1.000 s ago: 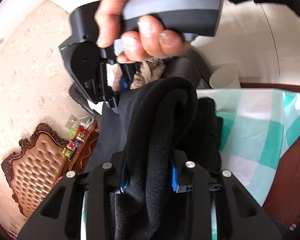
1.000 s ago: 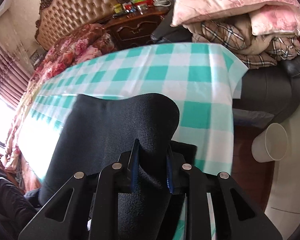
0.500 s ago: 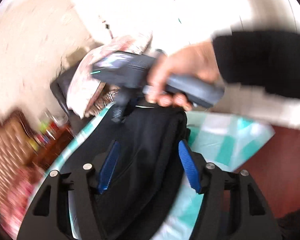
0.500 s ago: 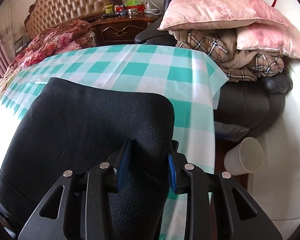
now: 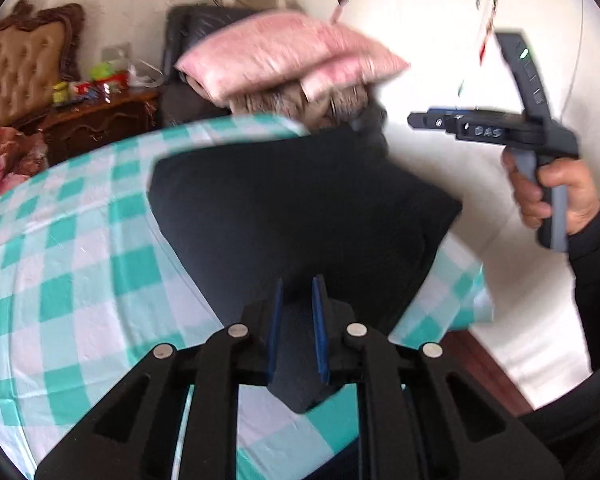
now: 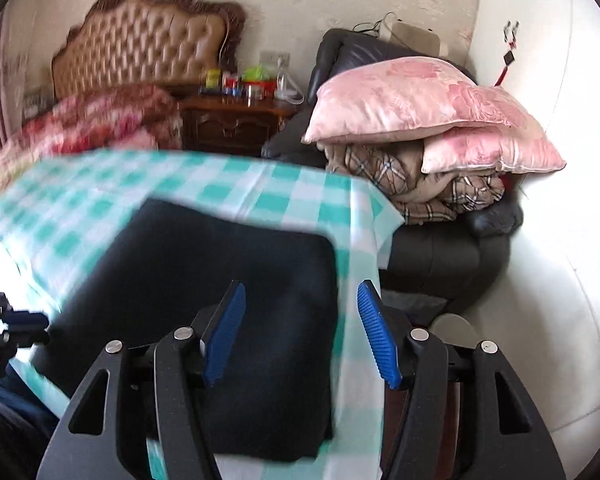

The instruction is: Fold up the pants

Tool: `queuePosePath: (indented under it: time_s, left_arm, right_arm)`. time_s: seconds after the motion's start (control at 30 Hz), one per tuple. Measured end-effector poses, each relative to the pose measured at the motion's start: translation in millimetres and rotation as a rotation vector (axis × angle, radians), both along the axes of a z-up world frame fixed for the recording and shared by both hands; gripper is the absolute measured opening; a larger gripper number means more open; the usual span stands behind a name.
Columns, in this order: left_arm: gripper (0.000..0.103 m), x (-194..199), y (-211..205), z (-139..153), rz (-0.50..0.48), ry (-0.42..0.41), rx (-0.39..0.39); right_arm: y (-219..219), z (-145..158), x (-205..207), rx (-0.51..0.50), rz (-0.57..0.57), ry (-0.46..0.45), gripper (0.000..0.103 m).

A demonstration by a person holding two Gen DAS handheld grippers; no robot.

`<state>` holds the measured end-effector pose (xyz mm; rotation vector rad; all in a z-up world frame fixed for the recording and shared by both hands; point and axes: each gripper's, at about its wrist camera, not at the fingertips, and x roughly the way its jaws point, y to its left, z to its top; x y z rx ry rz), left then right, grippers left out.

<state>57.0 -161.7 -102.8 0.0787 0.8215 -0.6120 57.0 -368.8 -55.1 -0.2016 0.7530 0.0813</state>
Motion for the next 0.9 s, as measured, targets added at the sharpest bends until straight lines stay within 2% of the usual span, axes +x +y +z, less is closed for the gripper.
queuePosePath:
  time_s: [0.13,0.27,0.4,0.47,0.5,0.53,0.57,0.63,0.67,0.7,0.73,0.77,0.83,0.9]
  left_arm:
    - [0.014,-4.9,-8.9,-26.9,-0.029,0.023,0.072]
    - [0.013,-6.9,-10.6,-44.9,-0.041,0.055,0.097]
    - [0.013,-7.2,-12.6,-32.4,-0.044,0.022,0.109]
    - [0.014,-2.0,-13.4,-12.5,-0.046,-0.040,0.090]
    - [0.016,5.7,-15.6,1.4,-0.036,-0.107,0.085]
    - [0.030,14.7,-18.6,10.0,-0.029,-0.148,0.086]
    - [0.037,26.8,-23.0,15.9,-0.032,-0.164,0.083]
    - [0.041,58.6,-35.2,20.6,-0.022,-0.191,0.103]
    - [0.037,81.4,-43.0,15.0,0.004,-0.162,0.156]
    - [0.021,99.8,-45.4,6.3,0.035,-0.092,0.185]
    - [0.014,117.6,-45.1,-4.9,0.065,-0.003,0.192]
    - [0.014,136.5,-44.1,-23.5,0.082,0.113,0.197]
    - [0.014,145.4,-46.6,-37.3,0.070,0.156,0.224]
    - [0.014,142.9,-53.9,-33.2,0.057,0.133,0.275]
  right_arm:
    - [-2.8,-54.0,-1.0,-0.058,-0.081,0.126,0.055]
    - [-17.0,-68.7,-2.9,0.035,-0.105,0.134,0.055]
    - [-27.1,-78.1,-6.2,0.116,-0.146,0.133,0.056]
    - [-25.1,-78.1,-7.4,0.117,-0.155,0.125,0.056]
    - [-23.7,-78.0,-7.5,0.109,-0.156,0.122,0.056]
    - [-22.5,-78.1,-7.9,0.106,-0.161,0.120,0.056]
    - [-23.2,-78.8,-8.6,0.111,-0.164,0.119,0.056]
    - [-26.1,-80.3,-9.4,0.134,-0.174,0.122,0.058]
    - [-27.5,-81.2,-10.5,0.142,-0.179,0.122,0.059]
    - [-28.6,-82.2,-10.9,0.151,-0.182,0.124,0.059]
    - [-30.1,-82.7,-12.2,0.164,-0.185,0.126,0.059]
    - [-30.7,-83.1,-13.1,0.171,-0.186,0.126,0.059]
    - [-32.6,-84.7,-14.1,0.187,-0.188,0.125,0.060]
    - [-35.1,-85.3,-13.7,0.209,-0.191,0.131,0.061]
